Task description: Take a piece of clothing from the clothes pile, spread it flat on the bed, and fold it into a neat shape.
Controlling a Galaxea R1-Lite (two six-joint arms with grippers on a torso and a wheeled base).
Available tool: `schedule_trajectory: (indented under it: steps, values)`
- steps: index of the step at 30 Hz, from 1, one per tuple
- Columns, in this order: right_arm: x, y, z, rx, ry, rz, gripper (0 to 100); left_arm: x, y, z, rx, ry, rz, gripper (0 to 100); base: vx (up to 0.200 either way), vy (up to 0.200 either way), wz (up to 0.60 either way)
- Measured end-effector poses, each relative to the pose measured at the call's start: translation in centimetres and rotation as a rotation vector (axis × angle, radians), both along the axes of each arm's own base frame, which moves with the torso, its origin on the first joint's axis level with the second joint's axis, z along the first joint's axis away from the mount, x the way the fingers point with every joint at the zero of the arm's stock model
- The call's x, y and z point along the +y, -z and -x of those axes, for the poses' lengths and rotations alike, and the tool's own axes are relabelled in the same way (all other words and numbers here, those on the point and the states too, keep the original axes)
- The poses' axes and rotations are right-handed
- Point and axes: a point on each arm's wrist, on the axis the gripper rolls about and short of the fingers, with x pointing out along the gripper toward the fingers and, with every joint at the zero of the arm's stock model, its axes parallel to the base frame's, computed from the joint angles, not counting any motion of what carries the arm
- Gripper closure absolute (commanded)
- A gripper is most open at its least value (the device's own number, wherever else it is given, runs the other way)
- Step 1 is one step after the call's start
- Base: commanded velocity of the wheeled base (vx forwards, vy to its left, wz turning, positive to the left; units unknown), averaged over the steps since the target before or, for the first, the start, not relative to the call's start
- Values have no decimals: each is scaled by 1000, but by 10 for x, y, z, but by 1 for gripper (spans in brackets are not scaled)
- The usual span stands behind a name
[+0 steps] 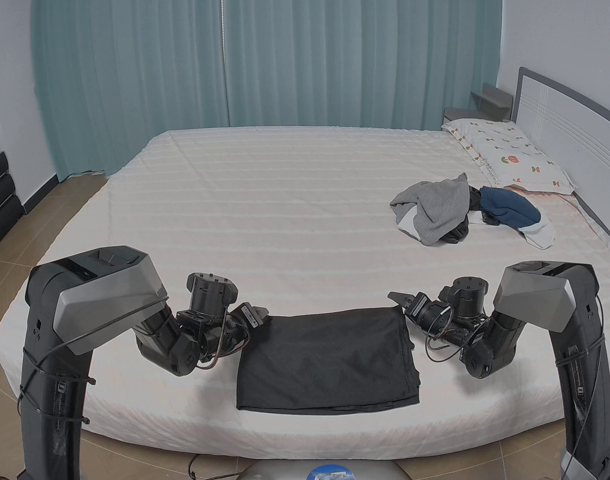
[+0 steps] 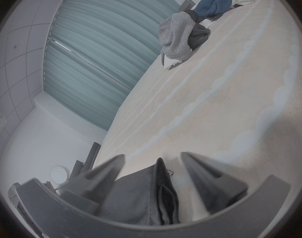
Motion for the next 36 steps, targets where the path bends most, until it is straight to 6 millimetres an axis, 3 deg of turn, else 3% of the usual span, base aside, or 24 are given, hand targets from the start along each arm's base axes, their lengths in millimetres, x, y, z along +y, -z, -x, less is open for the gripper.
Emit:
schedule_trajectory:
  steps: [7,18,22,28,36]
  values:
    - [-4,-9,16,12,-13,12,0,2,-1,0,4,-5,19,0,0,0,0]
    - [-22,-48,112,130,-284,59,0,11,-6,-2,17,-24,75,0,0,0,0]
    - [-22,-57,133,115,-379,92,0,21,-8,-5,18,-37,93,0,0,0,0]
    - [-20,-58,144,116,-417,117,0,26,-9,-8,13,-48,98,0,0,0,0]
    - [-15,-44,148,125,-466,171,0,27,-10,-8,11,-48,96,0,0,0,0]
